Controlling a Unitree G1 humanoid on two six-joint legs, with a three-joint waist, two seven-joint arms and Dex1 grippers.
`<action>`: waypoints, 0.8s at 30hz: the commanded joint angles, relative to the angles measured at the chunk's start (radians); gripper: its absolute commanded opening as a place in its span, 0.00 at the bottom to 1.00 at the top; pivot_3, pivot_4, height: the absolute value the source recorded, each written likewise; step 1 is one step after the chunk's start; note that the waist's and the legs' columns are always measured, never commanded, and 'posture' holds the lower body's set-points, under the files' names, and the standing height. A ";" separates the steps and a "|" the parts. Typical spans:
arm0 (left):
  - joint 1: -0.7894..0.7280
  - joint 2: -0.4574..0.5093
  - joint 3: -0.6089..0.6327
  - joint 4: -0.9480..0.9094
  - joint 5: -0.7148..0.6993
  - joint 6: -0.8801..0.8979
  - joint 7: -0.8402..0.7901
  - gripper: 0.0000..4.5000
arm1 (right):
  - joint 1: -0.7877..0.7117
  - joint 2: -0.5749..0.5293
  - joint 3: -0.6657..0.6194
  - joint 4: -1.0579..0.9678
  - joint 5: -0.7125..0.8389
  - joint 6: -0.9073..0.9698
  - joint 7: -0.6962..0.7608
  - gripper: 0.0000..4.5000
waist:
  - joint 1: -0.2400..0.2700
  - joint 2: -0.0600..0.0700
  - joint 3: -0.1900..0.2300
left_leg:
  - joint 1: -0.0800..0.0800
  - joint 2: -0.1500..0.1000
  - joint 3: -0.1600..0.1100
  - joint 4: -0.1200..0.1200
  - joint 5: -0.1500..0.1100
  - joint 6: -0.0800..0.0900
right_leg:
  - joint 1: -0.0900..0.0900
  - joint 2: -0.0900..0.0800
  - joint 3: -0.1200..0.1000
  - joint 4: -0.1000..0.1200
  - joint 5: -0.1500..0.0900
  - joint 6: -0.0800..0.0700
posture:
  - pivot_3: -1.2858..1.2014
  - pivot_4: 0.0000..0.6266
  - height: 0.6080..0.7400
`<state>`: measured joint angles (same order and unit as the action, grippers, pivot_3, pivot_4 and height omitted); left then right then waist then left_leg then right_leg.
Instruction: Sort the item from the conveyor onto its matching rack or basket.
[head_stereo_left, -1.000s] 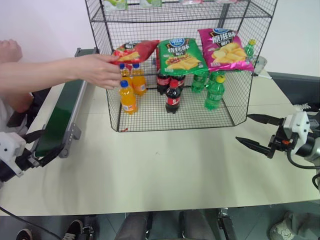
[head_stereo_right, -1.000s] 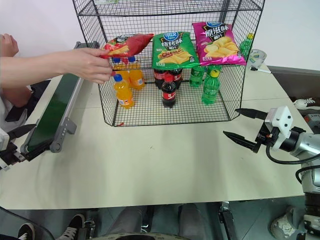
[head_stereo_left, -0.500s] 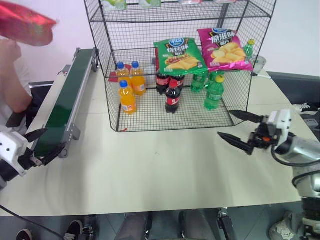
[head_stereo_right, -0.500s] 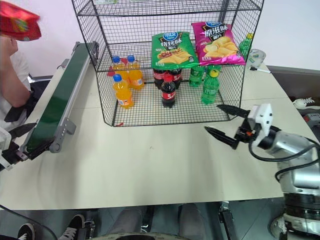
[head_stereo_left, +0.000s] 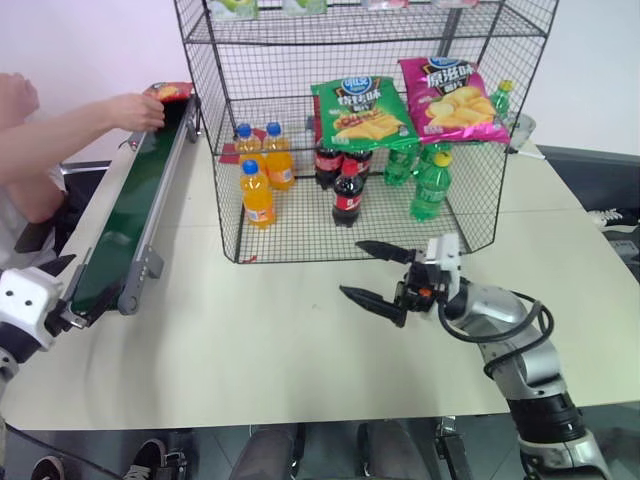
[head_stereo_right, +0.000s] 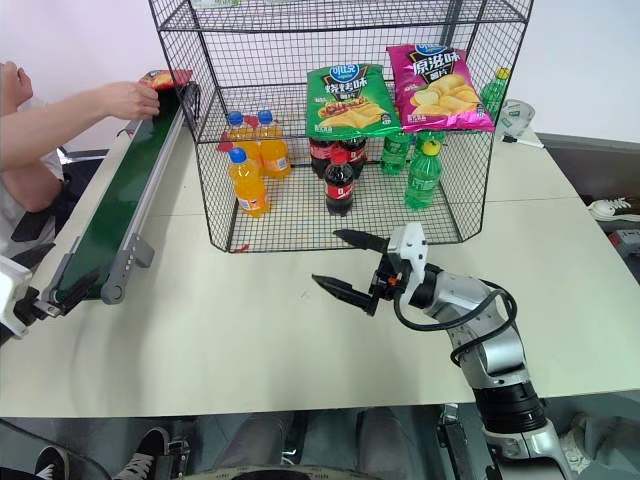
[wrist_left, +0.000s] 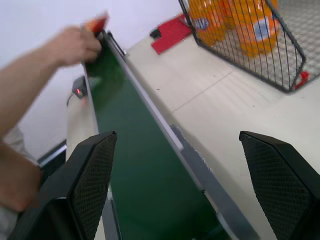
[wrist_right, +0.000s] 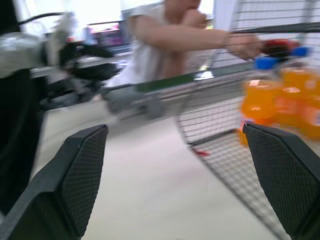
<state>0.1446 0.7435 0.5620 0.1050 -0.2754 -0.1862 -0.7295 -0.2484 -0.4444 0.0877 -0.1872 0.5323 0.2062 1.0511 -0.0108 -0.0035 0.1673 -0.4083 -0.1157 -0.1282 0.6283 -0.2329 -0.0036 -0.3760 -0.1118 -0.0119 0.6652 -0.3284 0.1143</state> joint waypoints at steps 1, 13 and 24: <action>-0.023 -0.004 -0.003 0.013 0.023 -0.039 0.037 0.91 | -0.037 0.019 0.037 0.042 -0.004 -0.054 0.084 1.00 | 0.000 0.000 0.000 | 0.000 0.000 0.000 0.000 0.000 0.000 | 0.000 0.000 0.000 0.000 0.000 0.000 | 0.52 0.24 0.99; 0.052 0.042 0.011 0.045 0.189 -0.198 0.120 0.91 | -0.108 0.061 0.042 0.189 -0.095 -0.158 0.084 1.00 | -0.001 0.000 0.000 | 0.000 0.000 0.000 -0.001 0.000 -0.001 | 0.000 0.001 0.000 0.000 0.000 0.000 | 0.52 0.24 0.99; 0.216 0.114 0.031 0.180 0.603 -0.486 0.475 0.91 | -0.116 0.043 0.068 0.219 -0.167 -0.209 0.085 1.00 | 0.000 -0.001 0.000 | 0.000 0.000 0.000 -0.002 0.000 -0.001 | -0.002 0.001 0.000 0.000 0.000 0.000 | 0.52 0.24 0.99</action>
<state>0.3516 0.8331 0.5699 0.2563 0.2692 -0.6251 -0.3226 -0.3509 -0.4007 0.1474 0.0356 0.3893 0.0354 1.1358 -0.0111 -0.0041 0.1670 -0.4081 -0.1156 -0.1284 0.6261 -0.2330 -0.0043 -0.3776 -0.1109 -0.0116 0.6654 -0.3281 0.1147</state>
